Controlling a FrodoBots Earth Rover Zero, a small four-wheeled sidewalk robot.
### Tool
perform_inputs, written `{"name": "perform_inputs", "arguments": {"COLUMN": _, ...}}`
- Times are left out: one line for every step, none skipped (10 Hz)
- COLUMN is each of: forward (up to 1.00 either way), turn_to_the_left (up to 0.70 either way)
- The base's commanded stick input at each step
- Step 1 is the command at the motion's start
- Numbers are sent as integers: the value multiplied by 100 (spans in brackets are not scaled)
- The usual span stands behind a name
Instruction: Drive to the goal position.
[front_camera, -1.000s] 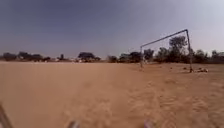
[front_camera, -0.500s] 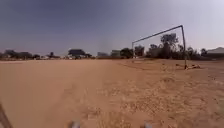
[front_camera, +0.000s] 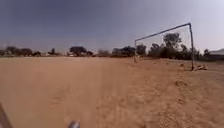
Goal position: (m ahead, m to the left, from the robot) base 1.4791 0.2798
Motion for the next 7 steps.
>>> {"name": "perform_inputs", "arguments": {"forward": 100, "turn_to_the_left": 0}}
{"name": "perform_inputs", "arguments": {"forward": 100, "turn_to_the_left": 0}}
{"name": "perform_inputs", "arguments": {"forward": 100, "turn_to_the_left": 0}}
{"name": "perform_inputs", "arguments": {"forward": 100, "turn_to_the_left": 0}}
{"name": "perform_inputs", "arguments": {"forward": 100, "turn_to_the_left": 0}}
{"name": "perform_inputs", "arguments": {"forward": 100, "turn_to_the_left": 0}}
{"name": "perform_inputs", "arguments": {"forward": 100, "turn_to_the_left": 0}}
